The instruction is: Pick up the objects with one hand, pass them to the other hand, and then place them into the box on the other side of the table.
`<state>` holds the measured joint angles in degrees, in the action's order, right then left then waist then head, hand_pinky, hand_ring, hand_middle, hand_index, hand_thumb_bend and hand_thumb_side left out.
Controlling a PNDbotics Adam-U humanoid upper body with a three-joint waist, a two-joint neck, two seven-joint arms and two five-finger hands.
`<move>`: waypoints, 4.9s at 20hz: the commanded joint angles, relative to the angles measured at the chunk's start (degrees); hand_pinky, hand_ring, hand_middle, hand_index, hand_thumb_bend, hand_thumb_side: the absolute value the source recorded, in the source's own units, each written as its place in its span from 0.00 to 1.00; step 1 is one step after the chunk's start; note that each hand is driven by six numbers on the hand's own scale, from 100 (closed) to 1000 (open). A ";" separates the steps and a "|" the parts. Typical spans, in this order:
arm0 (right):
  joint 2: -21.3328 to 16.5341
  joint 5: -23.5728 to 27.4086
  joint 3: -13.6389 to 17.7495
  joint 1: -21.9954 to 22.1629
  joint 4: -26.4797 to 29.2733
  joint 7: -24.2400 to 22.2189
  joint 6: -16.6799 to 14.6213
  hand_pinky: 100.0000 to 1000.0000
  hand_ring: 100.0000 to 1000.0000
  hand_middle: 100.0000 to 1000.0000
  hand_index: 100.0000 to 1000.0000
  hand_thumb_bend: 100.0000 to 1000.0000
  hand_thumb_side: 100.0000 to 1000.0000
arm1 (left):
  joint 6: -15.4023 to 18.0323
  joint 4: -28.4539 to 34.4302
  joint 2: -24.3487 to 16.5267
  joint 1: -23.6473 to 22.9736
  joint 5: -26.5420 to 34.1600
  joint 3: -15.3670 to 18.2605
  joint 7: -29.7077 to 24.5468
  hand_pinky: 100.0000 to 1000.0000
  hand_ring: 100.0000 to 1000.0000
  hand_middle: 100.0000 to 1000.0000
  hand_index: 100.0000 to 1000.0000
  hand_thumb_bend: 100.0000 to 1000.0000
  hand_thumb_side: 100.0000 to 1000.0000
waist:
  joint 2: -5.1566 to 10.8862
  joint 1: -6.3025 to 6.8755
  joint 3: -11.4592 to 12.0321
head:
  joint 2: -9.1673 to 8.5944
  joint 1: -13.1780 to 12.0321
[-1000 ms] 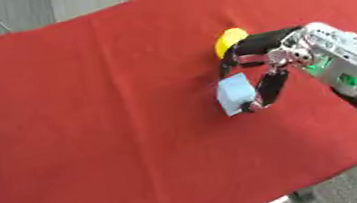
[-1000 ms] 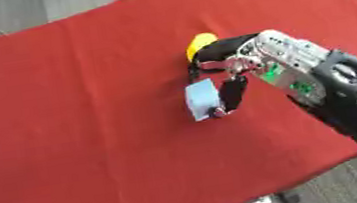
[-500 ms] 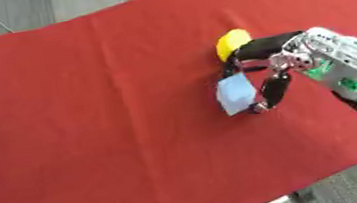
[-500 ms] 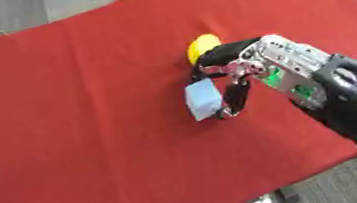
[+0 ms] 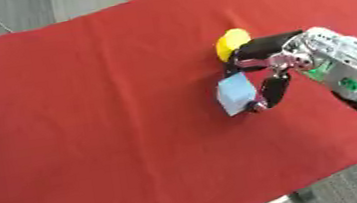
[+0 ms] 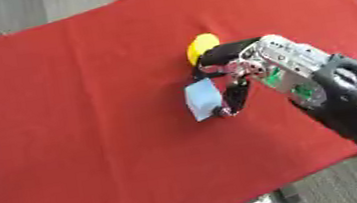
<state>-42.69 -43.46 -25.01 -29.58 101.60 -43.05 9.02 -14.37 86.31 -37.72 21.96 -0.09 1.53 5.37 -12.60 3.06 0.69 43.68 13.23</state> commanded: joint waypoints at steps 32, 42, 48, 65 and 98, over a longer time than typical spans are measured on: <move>2.51 37.80 6.02 -1.74 12.99 26.04 13.81 0.57 0.57 0.41 0.56 0.00 0.02 | 1.91 3.41 -3.25 4.06 -0.27 0.65 1.71 0.79 0.77 0.76 0.70 0.02 0.70 | 1.68 0.25 -0.52 | -0.50 -3.01; 5.36 49.22 3.35 -1.62 12.99 39.21 16.07 0.55 0.56 0.40 0.57 0.00 0.09 | 2.66 4.25 -4.77 8.61 -0.65 -2.11 -1.00 0.79 0.77 0.76 0.70 0.03 0.67 | 1.94 0.18 -0.11 | -1.05 -4.13; 6.97 52.57 1.15 -2.26 12.65 43.33 15.39 0.56 0.57 0.39 0.57 0.00 0.10 | 3.09 5.00 -4.77 11.49 -1.61 -4.39 -3.60 0.78 0.76 0.76 0.71 0.04 0.65 | 1.93 0.32 0.40 | -1.48 -4.11; 8.79 49.60 -3.37 -3.34 11.67 41.54 8.41 0.58 0.58 0.40 0.57 0.00 0.05 | 0.48 7.67 -3.84 21.80 -5.83 -16.19 -21.99 0.78 0.77 0.77 0.74 0.07 0.69 | 2.56 0.91 1.09 | -0.79 -3.86; 14.85 58.86 -7.54 -6.44 10.58 40.95 6.04 0.58 0.59 0.39 0.57 0.00 0.11 | -2.31 6.21 2.56 30.42 -8.90 -27.38 -32.19 0.78 0.76 0.77 0.76 0.09 0.73 | 2.33 1.46 3.72 | -0.51 -2.92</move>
<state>-27.87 15.40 -32.67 -35.04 111.84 -2.19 15.31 -16.68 92.26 -34.60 51.00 -8.60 -26.09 -26.49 -11.75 3.86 4.32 43.22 10.23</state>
